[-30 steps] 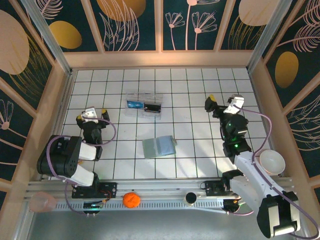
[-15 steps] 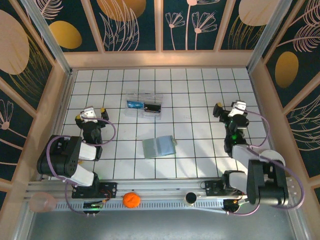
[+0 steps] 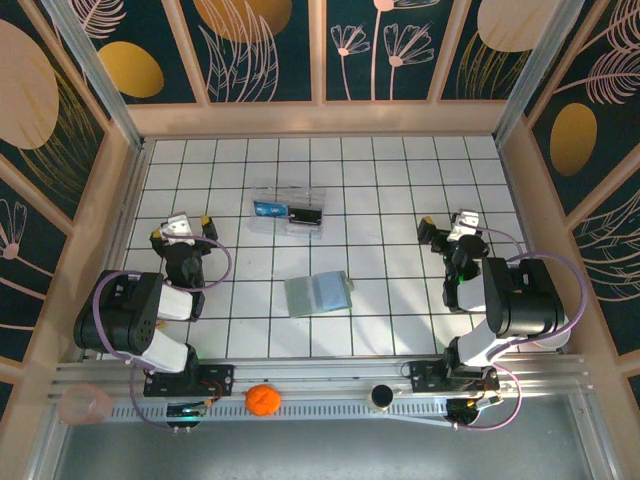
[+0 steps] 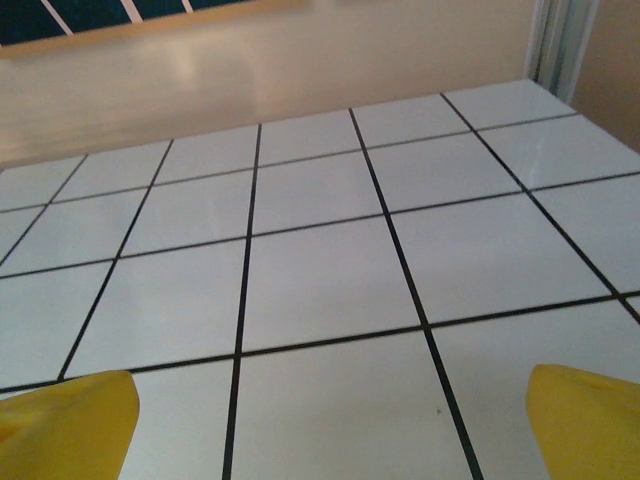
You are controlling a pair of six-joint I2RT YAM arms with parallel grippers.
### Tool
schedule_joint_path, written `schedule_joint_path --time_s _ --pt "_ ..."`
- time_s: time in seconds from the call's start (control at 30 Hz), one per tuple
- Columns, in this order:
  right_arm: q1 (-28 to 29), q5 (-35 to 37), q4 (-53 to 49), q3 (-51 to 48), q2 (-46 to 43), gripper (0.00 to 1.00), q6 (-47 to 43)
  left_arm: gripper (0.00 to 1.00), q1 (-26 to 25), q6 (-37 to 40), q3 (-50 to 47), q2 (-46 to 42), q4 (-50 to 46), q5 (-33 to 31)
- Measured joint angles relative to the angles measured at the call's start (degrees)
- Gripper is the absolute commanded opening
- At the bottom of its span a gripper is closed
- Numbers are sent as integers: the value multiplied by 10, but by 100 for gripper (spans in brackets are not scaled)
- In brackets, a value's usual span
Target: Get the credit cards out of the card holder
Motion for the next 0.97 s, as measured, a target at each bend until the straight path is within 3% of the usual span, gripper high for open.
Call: schedule_joint_path --time_s 0.97 --pt "0 0 30 0 0 99 0 99 4 -3 3 0 0 0"
